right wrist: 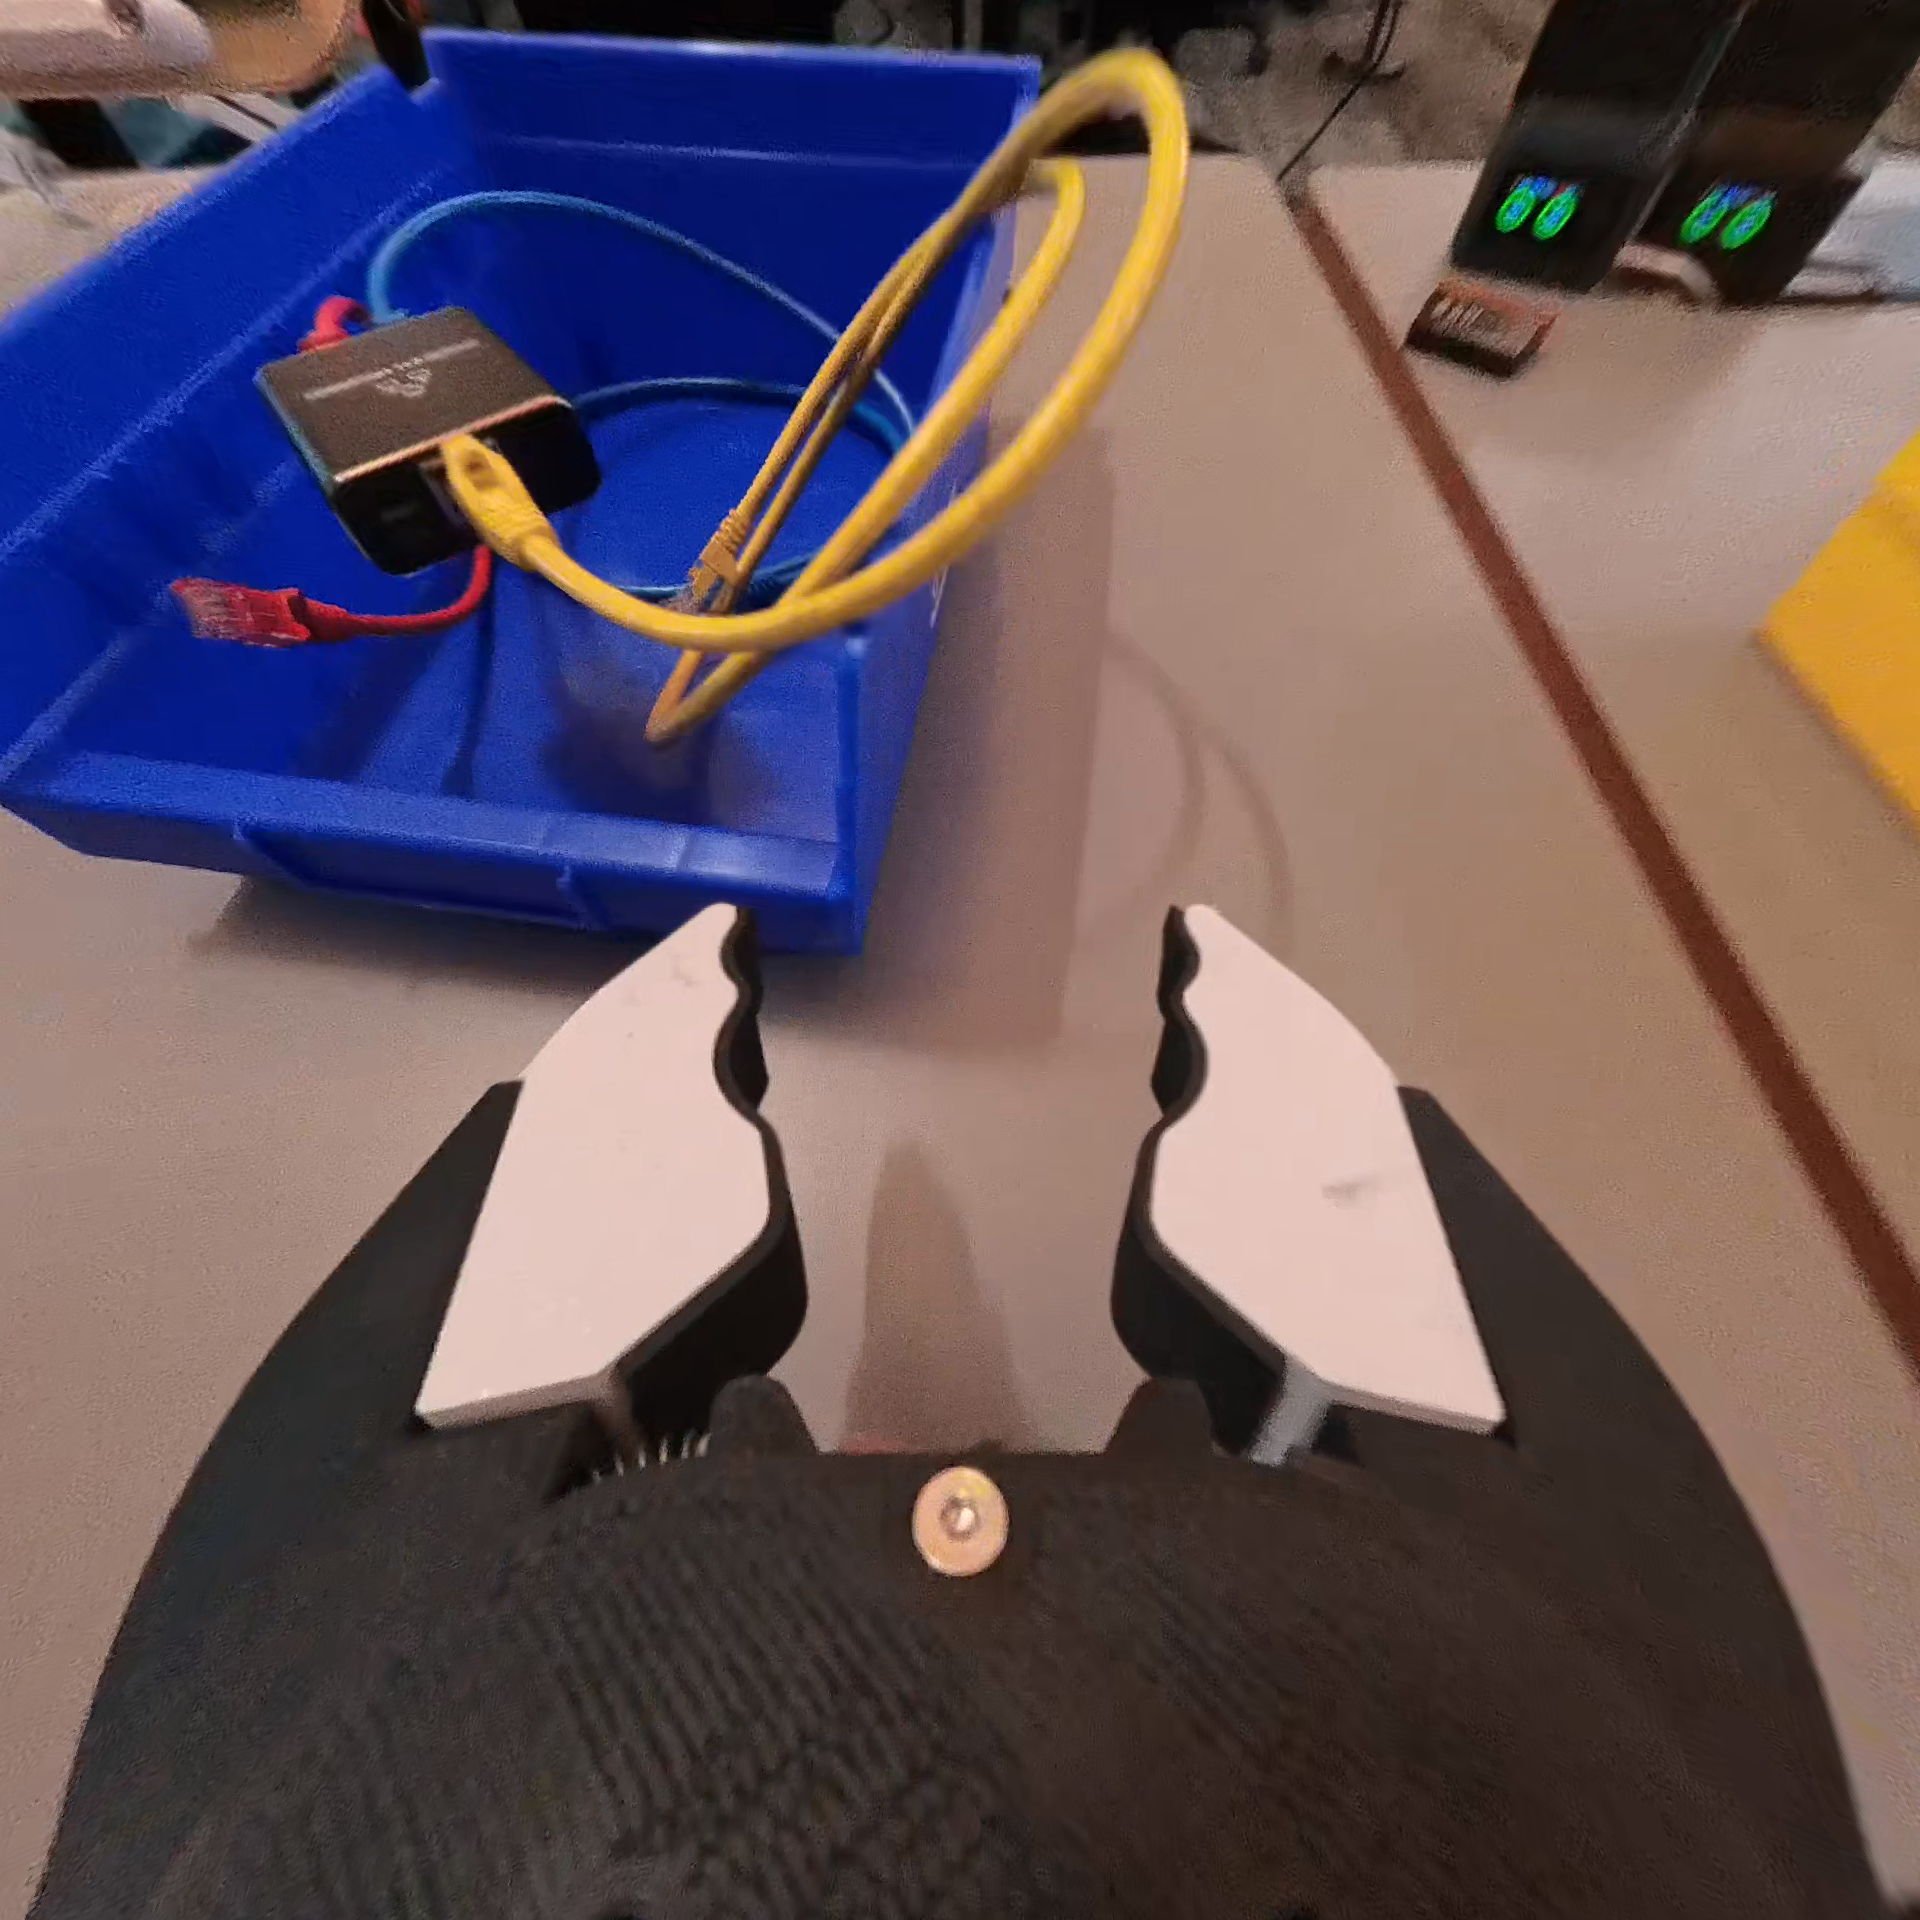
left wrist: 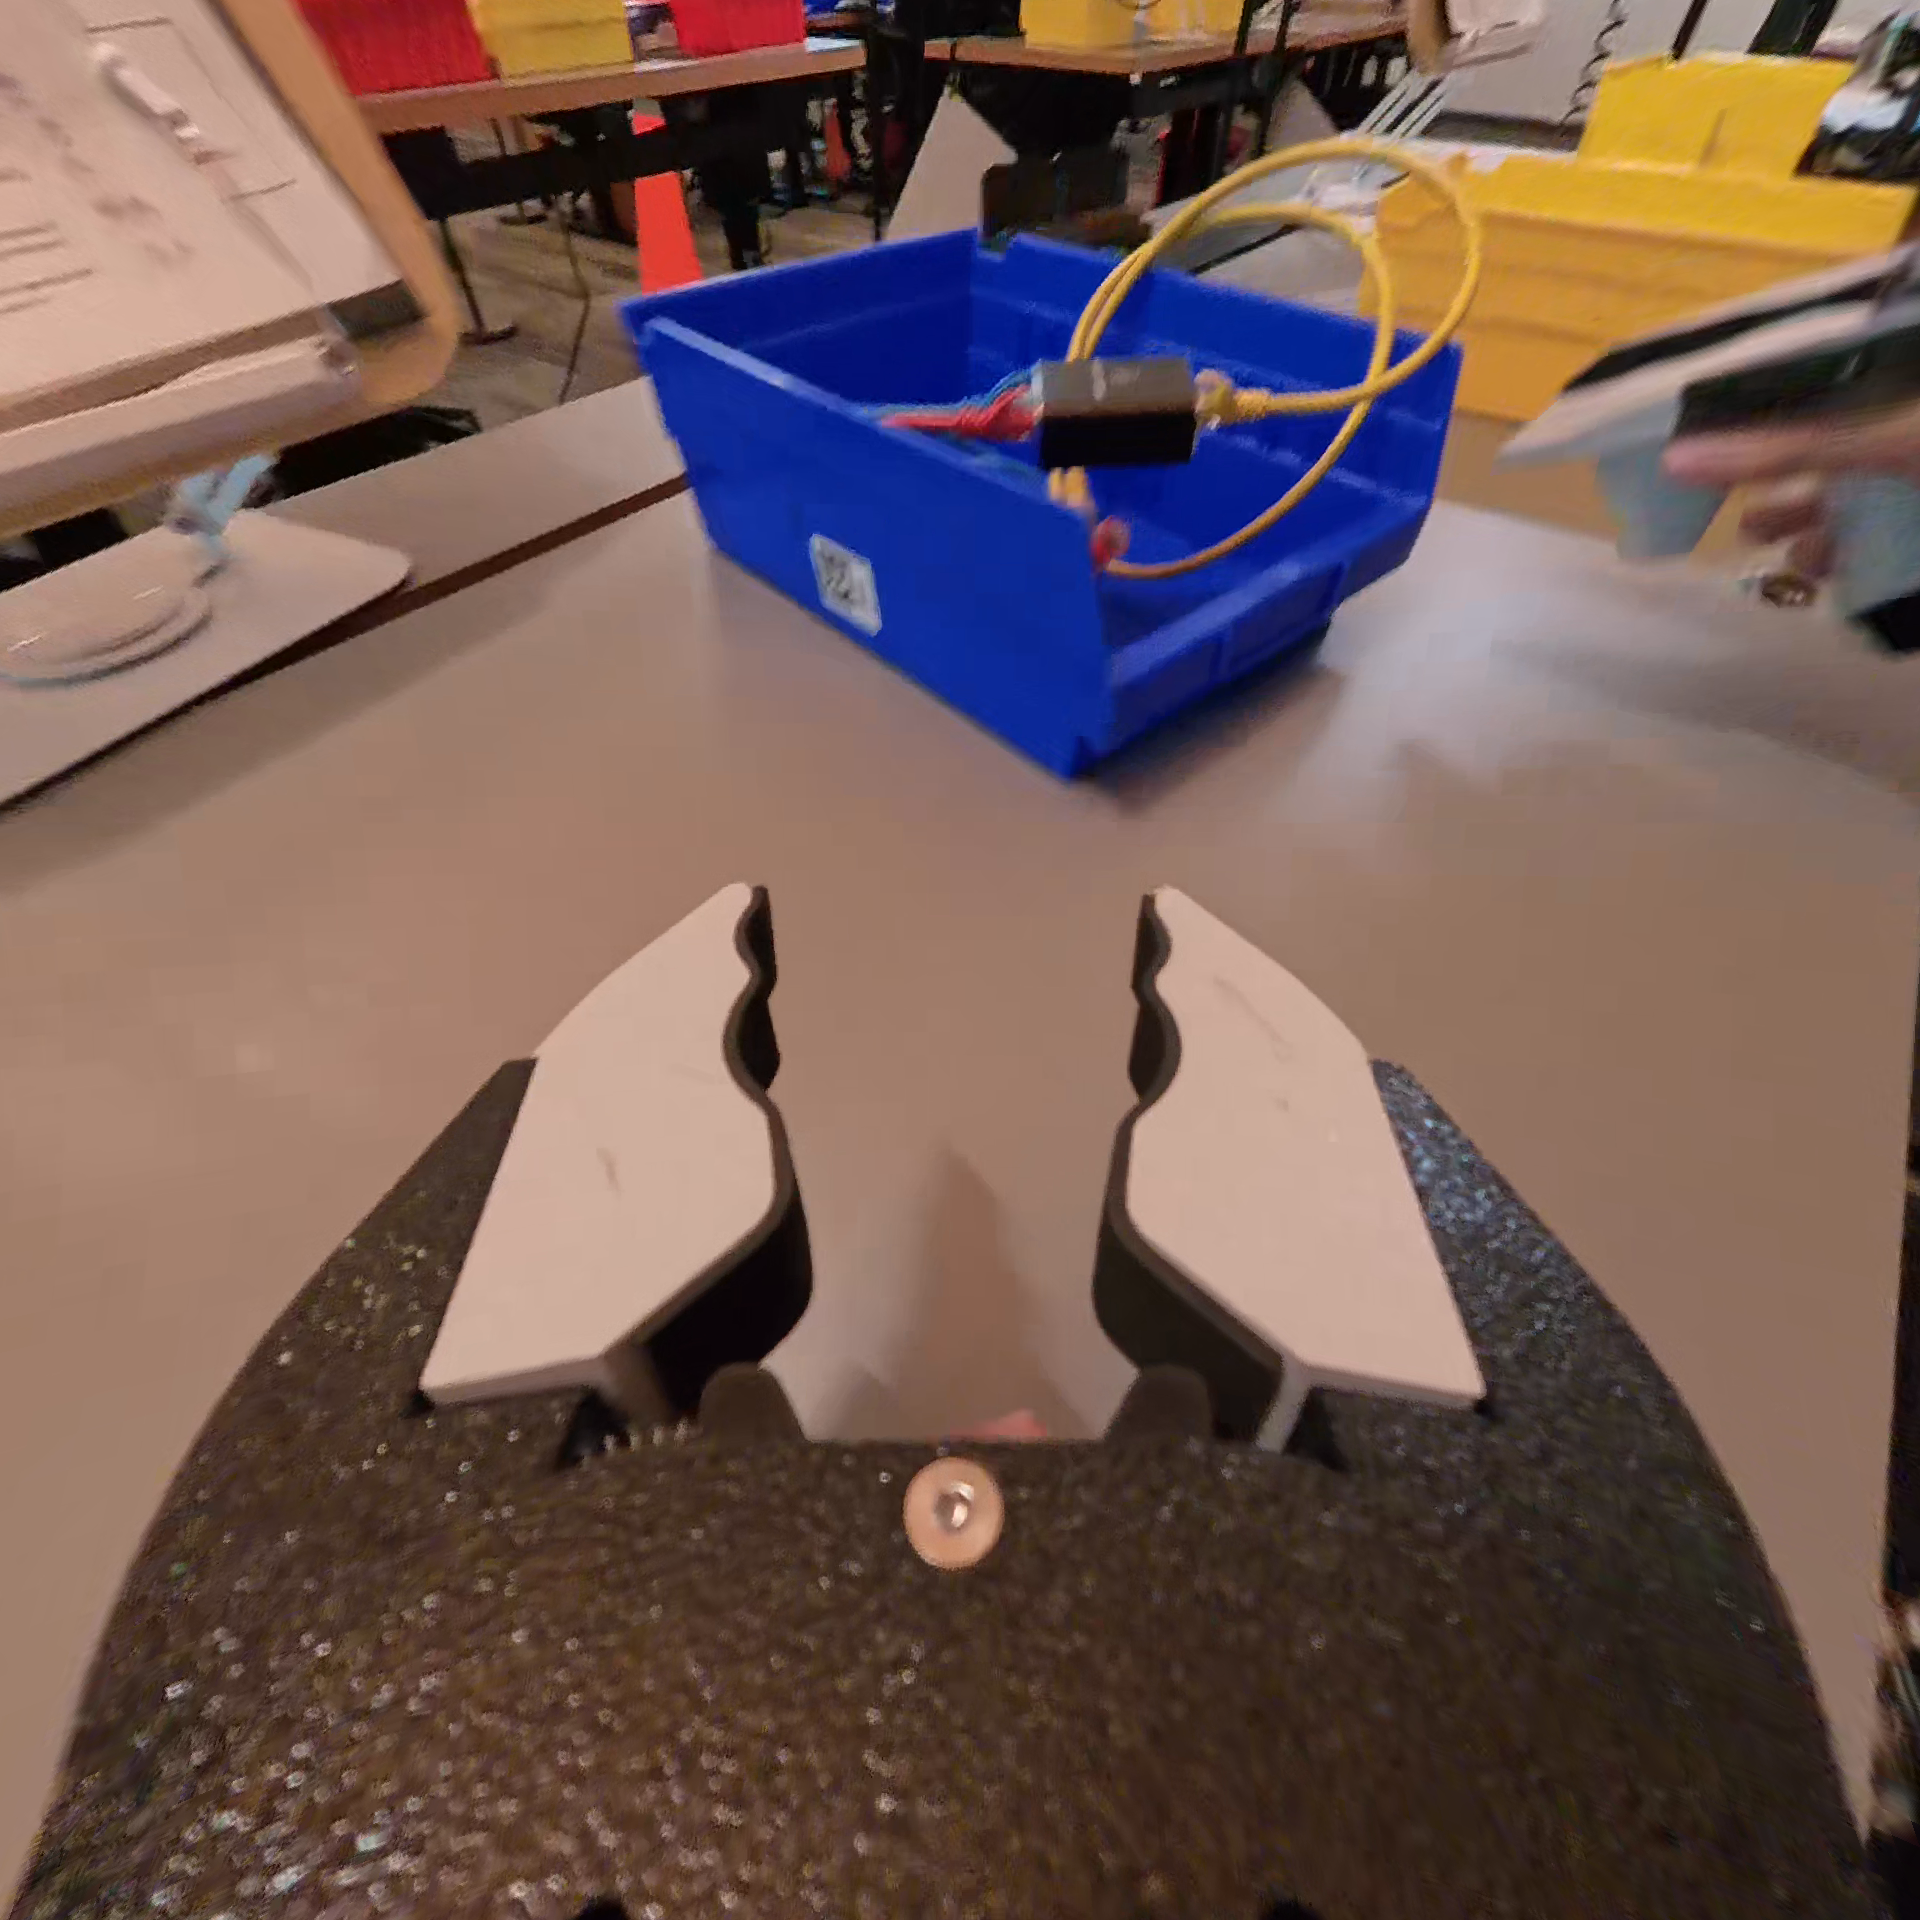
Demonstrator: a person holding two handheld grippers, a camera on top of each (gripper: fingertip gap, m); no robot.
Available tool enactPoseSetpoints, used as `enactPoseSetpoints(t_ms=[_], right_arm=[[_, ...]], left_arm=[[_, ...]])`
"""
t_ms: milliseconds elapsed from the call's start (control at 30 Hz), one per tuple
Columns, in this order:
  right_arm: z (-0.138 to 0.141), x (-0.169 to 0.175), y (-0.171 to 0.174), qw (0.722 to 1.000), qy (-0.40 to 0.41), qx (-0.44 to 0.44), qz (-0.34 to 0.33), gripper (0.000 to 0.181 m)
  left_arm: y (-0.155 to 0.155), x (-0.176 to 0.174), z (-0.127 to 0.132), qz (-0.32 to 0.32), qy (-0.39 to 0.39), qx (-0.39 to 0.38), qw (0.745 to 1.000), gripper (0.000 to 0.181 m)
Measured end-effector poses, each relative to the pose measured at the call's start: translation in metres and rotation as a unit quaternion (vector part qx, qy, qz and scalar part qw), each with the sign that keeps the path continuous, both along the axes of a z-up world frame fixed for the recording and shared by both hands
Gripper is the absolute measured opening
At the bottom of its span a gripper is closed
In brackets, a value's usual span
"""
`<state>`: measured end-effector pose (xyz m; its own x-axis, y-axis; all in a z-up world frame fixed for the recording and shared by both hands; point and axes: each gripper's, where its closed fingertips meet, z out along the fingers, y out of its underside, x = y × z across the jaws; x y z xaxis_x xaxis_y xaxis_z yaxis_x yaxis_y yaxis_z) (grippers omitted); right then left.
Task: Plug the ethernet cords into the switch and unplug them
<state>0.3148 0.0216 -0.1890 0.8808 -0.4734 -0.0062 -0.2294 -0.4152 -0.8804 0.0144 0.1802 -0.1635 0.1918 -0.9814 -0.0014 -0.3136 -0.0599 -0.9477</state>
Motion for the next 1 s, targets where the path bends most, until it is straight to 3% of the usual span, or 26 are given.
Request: enactPoseSetpoints(t_ms=[100,200,267,367,433,500,600,700,1000], right_arm=[[-0.006,0.000,0.020,0.999,0.021,0.039,0.024,0.066],[0.002,0.006,0.038,0.998,-0.035,0.040,0.026,0.063],[0.007,0.013,0.042,0.996,-0.082,0.032,0.012,0.053],[0.006,0.009,0.051,0.993,-0.101,0.045,0.028,0.005],[0.006,0.008,0.053,0.994,-0.100,0.050,0.011,0.004],[0.008,0.002,0.056,0.993,-0.103,0.048,0.018,0.005],[0.007,-0.027,0.067,0.995,-0.074,0.038,0.052,0.006],[0.006,-0.071,0.076,0.989,-0.108,0.013,0.099,0.008],[0.003,-0.245,0.142,0.960,-0.120,0.044,0.250,0.013]], left_arm=[[-0.011,0.061,0.000,-0.018,0.013,0.001,1.000,0.073],[-0.005,0.107,-0.006,0.003,0.040,0.010,0.999,0.072],[0.002,0.130,-0.007,0.019,0.043,0.009,0.999,0.064],[0.005,0.150,-0.007,0.017,0.038,0.005,0.999,0.036],[0.005,0.155,-0.013,0.012,0.044,0.019,0.999,0.022],[0.009,0.154,-0.015,0.024,0.040,0.046,0.998,0.020],[0.023,0.135,-0.015,0.067,0.060,0.081,0.993,0.015],[0.033,0.095,-0.015,0.098,0.046,0.089,0.990,0.013],[0.080,-0.087,-0.013,0.227,0.031,0.070,0.971,0.009]])
